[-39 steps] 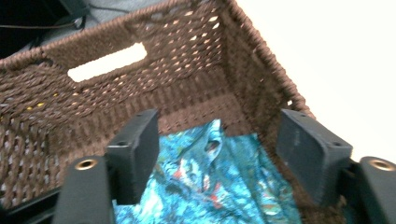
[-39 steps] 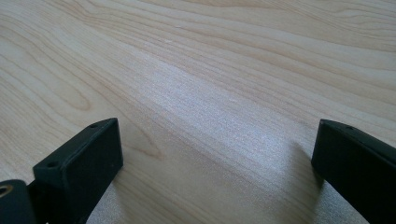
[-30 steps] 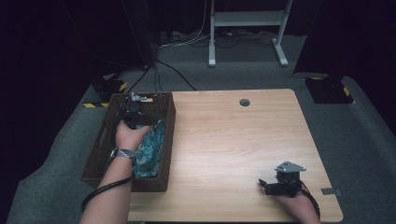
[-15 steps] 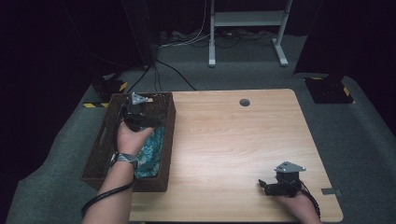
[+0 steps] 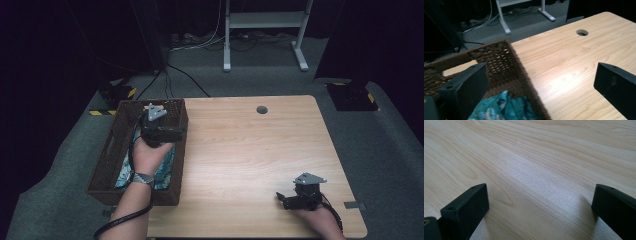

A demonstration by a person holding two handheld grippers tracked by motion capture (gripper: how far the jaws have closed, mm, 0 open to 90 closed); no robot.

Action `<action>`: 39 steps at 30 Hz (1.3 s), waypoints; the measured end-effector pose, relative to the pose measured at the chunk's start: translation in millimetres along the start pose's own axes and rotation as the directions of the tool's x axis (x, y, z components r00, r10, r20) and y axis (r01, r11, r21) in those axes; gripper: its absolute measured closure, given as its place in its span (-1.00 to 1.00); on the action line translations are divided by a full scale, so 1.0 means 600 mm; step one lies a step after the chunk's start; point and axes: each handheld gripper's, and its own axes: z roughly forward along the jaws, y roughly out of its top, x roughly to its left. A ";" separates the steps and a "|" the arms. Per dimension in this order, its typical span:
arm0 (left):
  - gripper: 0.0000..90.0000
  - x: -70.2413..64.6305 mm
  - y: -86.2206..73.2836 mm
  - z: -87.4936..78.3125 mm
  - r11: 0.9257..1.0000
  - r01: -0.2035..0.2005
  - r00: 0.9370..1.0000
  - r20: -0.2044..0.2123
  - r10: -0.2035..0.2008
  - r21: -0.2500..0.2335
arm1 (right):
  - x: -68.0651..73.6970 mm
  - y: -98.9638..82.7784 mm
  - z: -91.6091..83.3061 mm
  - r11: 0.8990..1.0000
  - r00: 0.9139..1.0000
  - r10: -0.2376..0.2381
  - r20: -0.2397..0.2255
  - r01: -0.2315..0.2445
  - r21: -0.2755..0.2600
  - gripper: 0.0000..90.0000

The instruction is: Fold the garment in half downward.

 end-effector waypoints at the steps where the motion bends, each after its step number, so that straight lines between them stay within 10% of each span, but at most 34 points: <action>1: -1.00 -0.006 0.001 0.000 1.000 -0.004 1.000 0.003 0.004 0.003 | 0.000 0.000 0.000 1.000 1.000 0.000 0.000 0.000 0.000 -0.98; 25: -1.00 -0.128 0.007 0.007 0.998 -0.046 0.990 0.129 0.050 -0.031 | 0.001 -0.001 -0.001 1.000 1.000 0.006 0.006 -0.006 0.001 -0.99; 39: -1.00 -0.195 0.008 0.026 0.995 -0.096 0.973 0.206 0.100 -0.033 | 0.001 0.000 0.000 1.000 1.000 0.006 0.007 -0.006 0.002 -0.99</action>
